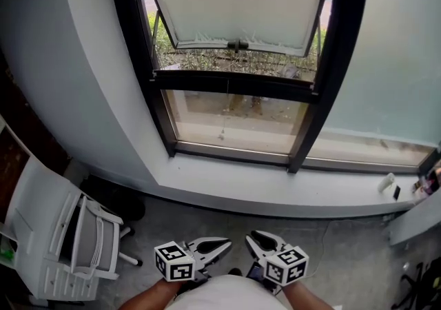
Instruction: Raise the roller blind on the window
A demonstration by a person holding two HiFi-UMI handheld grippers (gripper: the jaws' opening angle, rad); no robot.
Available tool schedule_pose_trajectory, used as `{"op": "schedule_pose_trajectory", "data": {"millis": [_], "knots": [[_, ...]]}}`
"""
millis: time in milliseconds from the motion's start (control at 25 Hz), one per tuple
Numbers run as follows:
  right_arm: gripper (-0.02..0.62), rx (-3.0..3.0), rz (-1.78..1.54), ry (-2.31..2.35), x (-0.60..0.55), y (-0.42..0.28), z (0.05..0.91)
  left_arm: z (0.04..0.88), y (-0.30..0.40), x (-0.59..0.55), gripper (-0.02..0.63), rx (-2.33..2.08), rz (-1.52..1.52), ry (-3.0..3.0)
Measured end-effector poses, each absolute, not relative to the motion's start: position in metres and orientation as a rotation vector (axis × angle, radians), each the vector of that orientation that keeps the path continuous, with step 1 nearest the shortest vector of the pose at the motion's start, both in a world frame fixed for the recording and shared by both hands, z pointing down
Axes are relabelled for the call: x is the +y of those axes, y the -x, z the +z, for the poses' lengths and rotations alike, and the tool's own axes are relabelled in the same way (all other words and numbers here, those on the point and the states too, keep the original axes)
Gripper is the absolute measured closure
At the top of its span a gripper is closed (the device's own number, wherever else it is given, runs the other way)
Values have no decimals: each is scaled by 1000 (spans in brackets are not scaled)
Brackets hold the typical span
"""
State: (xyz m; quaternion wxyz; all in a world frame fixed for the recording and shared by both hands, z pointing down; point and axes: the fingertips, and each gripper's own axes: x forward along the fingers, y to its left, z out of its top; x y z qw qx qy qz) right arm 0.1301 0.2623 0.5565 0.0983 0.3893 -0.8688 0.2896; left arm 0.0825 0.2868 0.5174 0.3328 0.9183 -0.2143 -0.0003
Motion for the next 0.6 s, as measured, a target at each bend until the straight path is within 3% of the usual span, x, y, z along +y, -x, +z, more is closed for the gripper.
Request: {"op": "schedule_pose_trajectory", "data": {"millis": [600], "knots": [[517, -2541, 900, -1122, 208, -95, 574, 526, -24, 210, 586, -766, 2, -2470]]}}
